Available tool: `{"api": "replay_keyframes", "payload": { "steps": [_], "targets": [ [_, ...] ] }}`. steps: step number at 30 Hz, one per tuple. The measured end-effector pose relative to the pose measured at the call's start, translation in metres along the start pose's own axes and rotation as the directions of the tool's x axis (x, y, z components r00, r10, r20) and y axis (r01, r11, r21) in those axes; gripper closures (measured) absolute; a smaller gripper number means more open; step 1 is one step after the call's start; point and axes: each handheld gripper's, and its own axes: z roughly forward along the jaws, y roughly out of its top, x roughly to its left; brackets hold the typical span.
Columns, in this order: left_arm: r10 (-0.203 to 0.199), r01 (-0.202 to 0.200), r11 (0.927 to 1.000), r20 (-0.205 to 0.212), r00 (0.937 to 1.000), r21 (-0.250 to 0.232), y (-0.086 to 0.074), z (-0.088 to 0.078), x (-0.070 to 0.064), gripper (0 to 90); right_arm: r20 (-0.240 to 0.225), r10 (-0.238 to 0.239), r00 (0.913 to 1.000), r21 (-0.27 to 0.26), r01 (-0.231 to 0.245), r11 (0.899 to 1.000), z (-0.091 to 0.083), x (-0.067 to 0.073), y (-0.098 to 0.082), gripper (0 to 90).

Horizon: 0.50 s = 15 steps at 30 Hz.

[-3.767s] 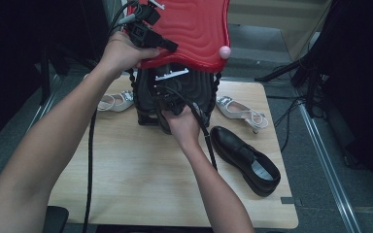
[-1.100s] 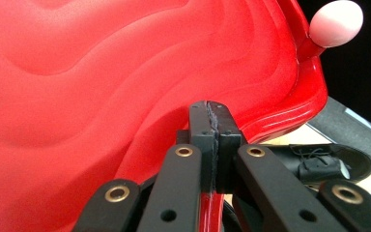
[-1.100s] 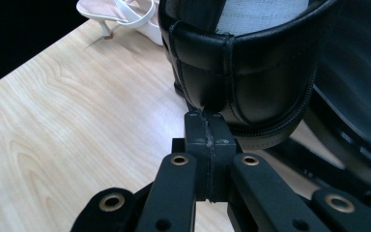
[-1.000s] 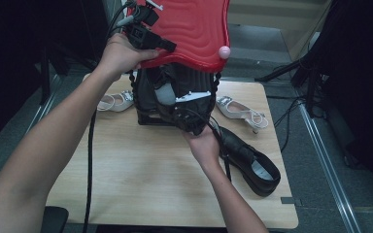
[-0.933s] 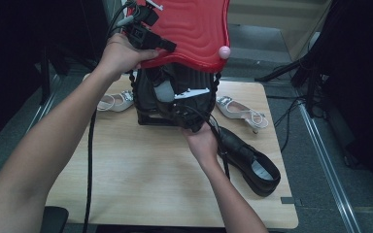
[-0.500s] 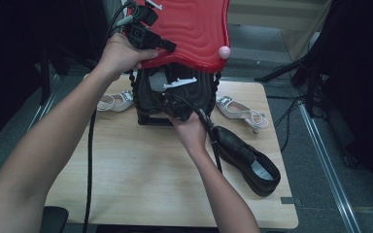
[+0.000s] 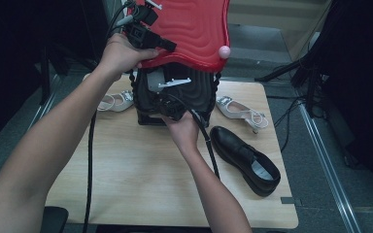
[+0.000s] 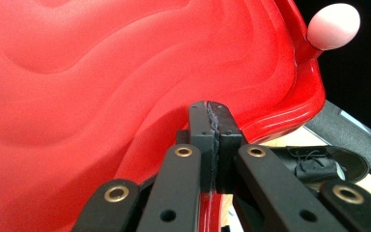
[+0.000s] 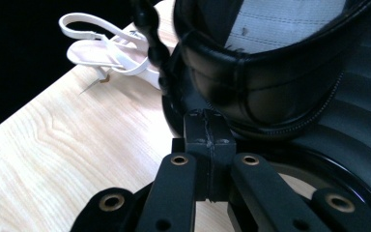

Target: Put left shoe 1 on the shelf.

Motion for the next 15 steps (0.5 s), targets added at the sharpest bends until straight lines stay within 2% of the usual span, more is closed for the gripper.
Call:
{"api": "replay_keyframes", "payload": {
  "steps": [1,2,4,6,8,9,10,12,14,15],
  "targets": [
    [-0.024,0.024,0.9997,0.016,0.9996,-0.003,0.001,0.000,0.002,87.0,-0.012,0.000,0.9999,0.004,0.000,1.000,-0.002,0.000,-0.001,90.0],
    [-0.024,0.024,0.9997,0.016,0.9996,-0.003,0.001,0.000,0.002,85.1,-0.012,0.000,0.9999,0.004,0.000,1.000,-0.002,0.000,-0.001,90.0],
    [-0.032,0.032,0.9995,0.017,0.9993,0.004,0.002,-0.001,0.002,83.5,-0.043,-0.017,0.9990,0.007,0.017,1.000,-0.008,0.001,-0.006,87.2],
    [-0.032,0.032,0.9994,0.005,0.9995,0.009,0.003,-0.003,0.001,80.5,-0.041,-0.023,0.9989,0.003,0.024,1.000,-0.011,0.002,-0.008,86.4],
    [-0.019,0.019,0.9997,0.001,0.9998,0.018,0.003,-0.007,-0.001,75.5,-0.053,-0.040,0.9978,-0.007,0.040,0.999,-0.016,0.003,-0.013,84.4],
    [-0.003,0.003,0.9999,-0.005,1.0000,0.016,0.002,-0.010,-0.004,69.6,-0.071,-0.062,0.9955,-0.010,0.062,0.998,-0.021,0.002,-0.018,80.9],
    [-0.003,0.003,0.9999,-0.005,1.0000,0.016,0.002,-0.010,-0.004,68.0,-0.085,-0.075,0.9935,-0.010,0.075,0.997,-0.023,0.001,-0.021,79.9],
    [0.042,-0.042,0.9991,-0.003,0.9991,0.010,-0.001,-0.018,-0.012,62.6,-0.099,-0.083,0.9916,-0.003,0.083,0.997,-0.028,0.000,-0.026,77.9],
    [0.049,-0.049,0.9987,0.008,0.9988,0.011,-0.002,-0.020,-0.015,61.4,-0.111,-0.080,0.9906,0.000,0.081,0.997,-0.031,-0.001,-0.028,77.2],
    [0.056,-0.056,0.9983,0.007,0.9984,0.019,-0.004,-0.022,-0.017,58.4,-0.135,-0.072,0.9883,0.007,0.074,0.997,-0.037,-0.004,-0.033,76.4]
  ]
}}
